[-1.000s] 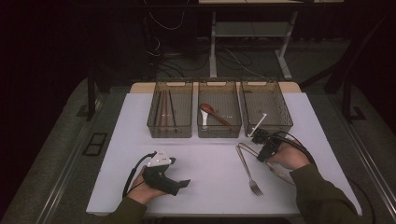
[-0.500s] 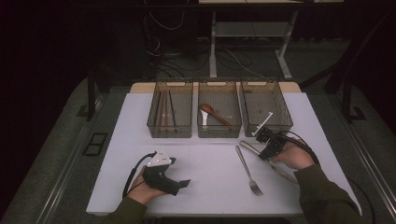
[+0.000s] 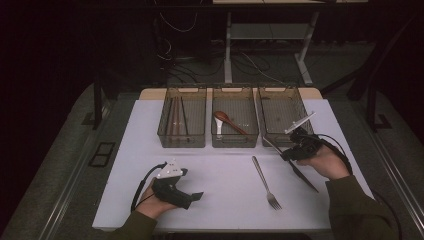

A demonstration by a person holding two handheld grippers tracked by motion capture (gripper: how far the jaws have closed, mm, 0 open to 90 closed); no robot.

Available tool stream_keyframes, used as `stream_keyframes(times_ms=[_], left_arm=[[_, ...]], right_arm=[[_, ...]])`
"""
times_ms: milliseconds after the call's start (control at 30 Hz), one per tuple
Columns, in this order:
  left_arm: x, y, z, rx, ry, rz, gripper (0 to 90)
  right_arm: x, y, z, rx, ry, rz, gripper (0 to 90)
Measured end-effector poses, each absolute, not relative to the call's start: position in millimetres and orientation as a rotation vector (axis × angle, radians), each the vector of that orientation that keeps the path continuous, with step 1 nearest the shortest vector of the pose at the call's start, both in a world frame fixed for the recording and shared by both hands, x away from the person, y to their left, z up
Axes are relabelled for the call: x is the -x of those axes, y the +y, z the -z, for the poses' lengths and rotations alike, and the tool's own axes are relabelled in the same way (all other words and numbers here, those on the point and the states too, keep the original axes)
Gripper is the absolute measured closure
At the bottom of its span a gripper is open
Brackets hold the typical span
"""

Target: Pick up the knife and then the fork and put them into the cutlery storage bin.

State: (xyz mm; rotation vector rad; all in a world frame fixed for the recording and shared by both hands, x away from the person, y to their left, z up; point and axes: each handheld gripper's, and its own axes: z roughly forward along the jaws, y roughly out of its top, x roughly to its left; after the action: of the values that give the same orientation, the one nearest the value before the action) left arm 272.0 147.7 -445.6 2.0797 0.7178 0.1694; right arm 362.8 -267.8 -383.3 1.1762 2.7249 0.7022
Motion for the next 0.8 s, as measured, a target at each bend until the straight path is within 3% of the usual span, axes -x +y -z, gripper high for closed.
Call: stream_keyframes(times_ms=[800], left_arm=[[-272.0,147.8,445.8,-2.080,0.719,-0.168,0.8]], right_arm=[[-364.0,-304.9,357.1,-1.220,2.493,-1.072,80.4]])
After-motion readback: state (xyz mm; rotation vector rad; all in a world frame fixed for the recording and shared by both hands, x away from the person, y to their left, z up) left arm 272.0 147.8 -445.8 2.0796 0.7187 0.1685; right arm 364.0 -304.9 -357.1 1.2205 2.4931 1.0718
